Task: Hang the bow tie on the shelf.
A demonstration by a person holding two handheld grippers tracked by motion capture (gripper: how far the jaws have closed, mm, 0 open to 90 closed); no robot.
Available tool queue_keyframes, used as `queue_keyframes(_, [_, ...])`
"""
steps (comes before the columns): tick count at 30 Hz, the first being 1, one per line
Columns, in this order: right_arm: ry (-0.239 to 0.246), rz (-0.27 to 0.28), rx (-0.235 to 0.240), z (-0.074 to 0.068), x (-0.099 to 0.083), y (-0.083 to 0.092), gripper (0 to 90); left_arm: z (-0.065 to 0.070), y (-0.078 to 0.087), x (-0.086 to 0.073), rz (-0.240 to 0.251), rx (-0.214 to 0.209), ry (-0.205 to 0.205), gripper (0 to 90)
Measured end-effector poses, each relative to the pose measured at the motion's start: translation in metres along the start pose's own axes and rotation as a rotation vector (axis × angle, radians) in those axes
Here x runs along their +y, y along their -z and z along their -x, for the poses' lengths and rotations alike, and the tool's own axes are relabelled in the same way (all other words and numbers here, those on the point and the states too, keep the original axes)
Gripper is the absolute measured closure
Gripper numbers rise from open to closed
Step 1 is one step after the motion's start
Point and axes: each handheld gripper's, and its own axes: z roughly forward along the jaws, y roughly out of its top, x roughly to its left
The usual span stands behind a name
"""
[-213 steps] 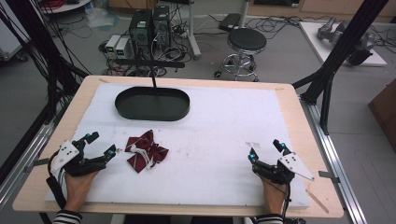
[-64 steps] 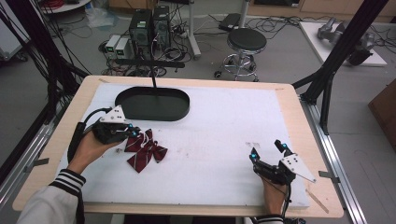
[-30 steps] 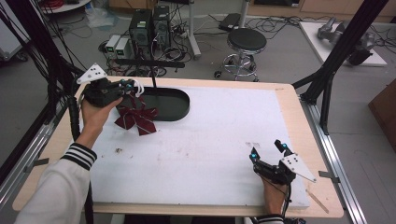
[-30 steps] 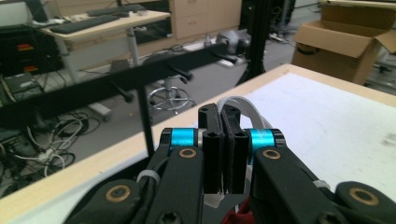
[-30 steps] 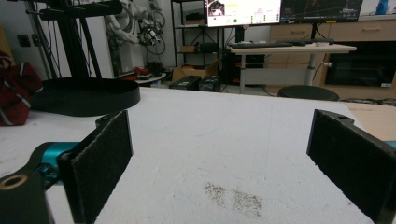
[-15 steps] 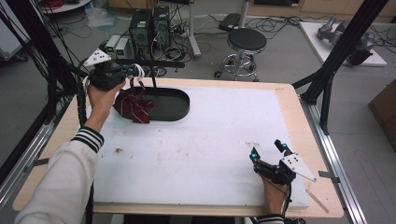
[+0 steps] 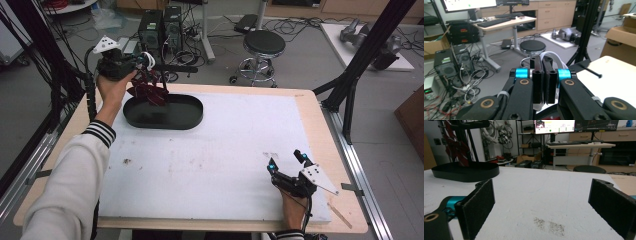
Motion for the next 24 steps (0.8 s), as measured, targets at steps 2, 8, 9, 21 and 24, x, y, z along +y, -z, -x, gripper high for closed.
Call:
queue_keyframes(2, [0.001, 0.0, 0.0, 0.0, 0.0, 0.0, 5.9, -0.003, -0.002, 0.0, -0.01, 0.01, 0.003, 87.3])
queue_keyframes(8, [0.007, 0.007, 0.0, -0.001, 0.0, 0.001, 5.9, -0.01, -0.012, 0.003, -0.051, 0.064, 0.001, 86.9])
queue_keyframes(9, [0.006, 0.009, 0.0, -0.001, 0.0, 0.001, 5.9, -0.011, -0.015, 0.004, -0.052, 0.062, 0.002, 86.9])
queue_keyframes(21, [0.01, 0.014, 0.001, -0.001, -0.001, 0.001, 5.9, -0.011, -0.031, -0.003, -0.123, 0.111, 0.016, 75.3])
queue_keyframes(24, [0.01, 0.013, 0.002, -0.001, -0.001, 0.001, 5.9, -0.012, -0.029, -0.005, -0.107, 0.108, 0.022, 61.3])
